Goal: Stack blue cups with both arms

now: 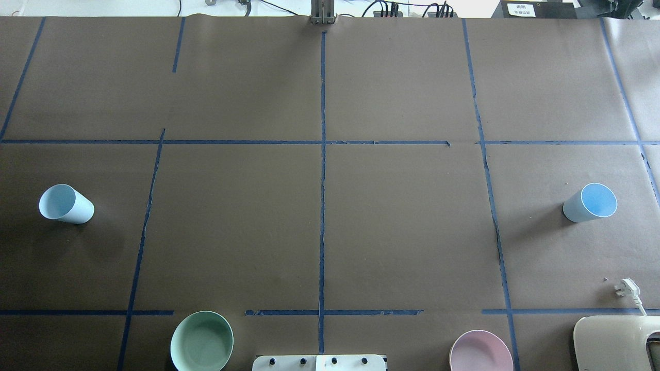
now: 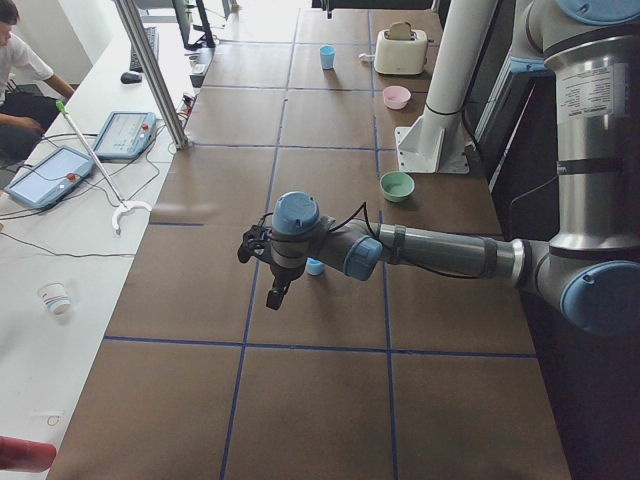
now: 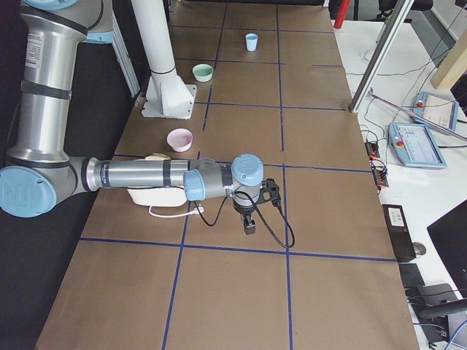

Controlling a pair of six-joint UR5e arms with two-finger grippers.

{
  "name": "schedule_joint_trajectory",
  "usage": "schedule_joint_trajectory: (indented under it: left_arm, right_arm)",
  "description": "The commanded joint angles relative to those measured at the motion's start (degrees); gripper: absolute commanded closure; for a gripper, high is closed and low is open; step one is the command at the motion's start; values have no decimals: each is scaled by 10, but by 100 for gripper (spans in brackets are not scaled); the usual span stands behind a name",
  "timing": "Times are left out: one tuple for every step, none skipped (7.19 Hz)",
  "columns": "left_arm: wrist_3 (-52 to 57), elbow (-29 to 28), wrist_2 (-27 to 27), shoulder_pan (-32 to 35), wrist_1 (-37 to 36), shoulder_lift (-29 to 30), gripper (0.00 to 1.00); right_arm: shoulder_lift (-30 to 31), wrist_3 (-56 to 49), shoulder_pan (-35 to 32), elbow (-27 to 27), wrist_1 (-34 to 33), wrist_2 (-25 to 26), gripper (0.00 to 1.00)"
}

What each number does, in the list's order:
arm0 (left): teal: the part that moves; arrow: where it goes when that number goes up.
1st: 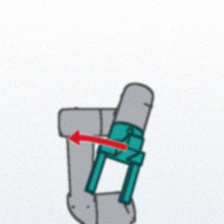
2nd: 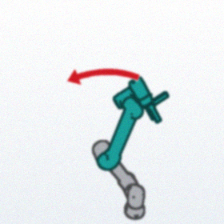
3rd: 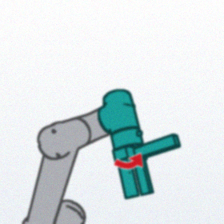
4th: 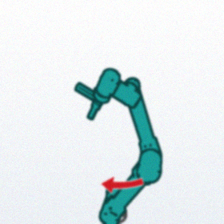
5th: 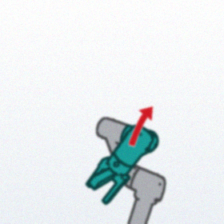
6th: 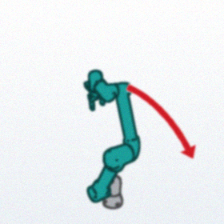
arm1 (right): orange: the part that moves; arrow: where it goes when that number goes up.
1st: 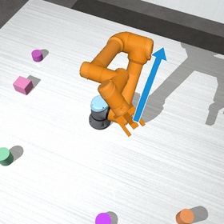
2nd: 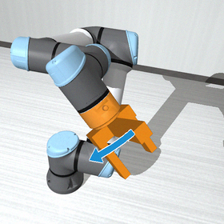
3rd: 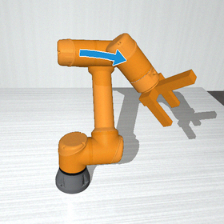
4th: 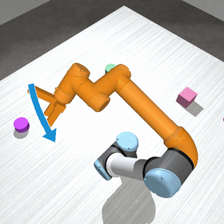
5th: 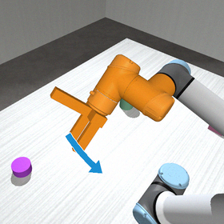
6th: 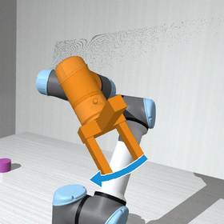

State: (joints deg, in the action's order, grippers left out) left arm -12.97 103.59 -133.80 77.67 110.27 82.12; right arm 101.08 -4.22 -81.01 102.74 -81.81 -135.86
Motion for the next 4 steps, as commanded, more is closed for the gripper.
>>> schedule_joint_trajectory:
  left_arm:
    - [-218, 1, 26, -104, 80, -4, 0]
    - [-296, 1, 77, -164, 114, -15, 0]
    - [-345, -2, 101, -194, 125, -15, 0]
    - [-363, -6, 104, -211, 125, -15, 0]
  right_arm:
    - [0, 0, 1, 0, 1, 1, 0]
    - [0, 0, 1, 1, 1, 1, 0]
    - [0, 0, 1, 2, 1, 1, 0]
    - [0, 0, 1, 2, 1, 1, 0]
